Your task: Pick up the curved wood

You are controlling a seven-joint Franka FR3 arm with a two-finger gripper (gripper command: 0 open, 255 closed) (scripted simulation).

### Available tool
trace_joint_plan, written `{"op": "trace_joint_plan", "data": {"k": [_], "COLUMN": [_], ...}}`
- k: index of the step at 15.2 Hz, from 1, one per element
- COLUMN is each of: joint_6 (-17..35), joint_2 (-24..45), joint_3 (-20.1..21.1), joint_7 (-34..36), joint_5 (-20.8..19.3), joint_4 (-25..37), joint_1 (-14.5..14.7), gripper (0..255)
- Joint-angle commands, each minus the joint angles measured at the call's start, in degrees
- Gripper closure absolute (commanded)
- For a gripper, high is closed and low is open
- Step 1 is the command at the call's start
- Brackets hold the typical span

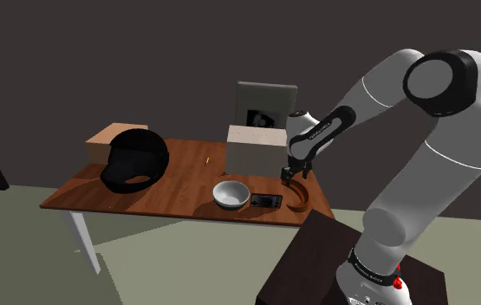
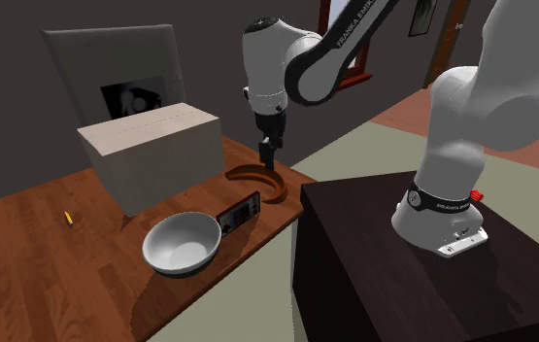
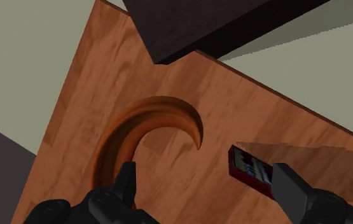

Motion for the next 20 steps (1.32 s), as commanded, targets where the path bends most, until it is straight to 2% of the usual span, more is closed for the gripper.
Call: {"op": "trace_joint_plan", "data": {"k": [1,11,14,20], "joint_6": [3.04,14.54,16.79,20.46], "joint_2": [4.24,24.82,30.14,35.44], "joint_3": [-1.0,-7.38,-9.18,-9.85], "joint_7": [1.37,9.56,11.09,13.45], "joint_5": [-2.54,-13.08,-14.47,-15.62], "joint_4": [1.4,11.49,14.99,16.52], "joint_1": [-1.5,-5.68,-6.4,-5.96], "gripper": [0,0,0,0]}}
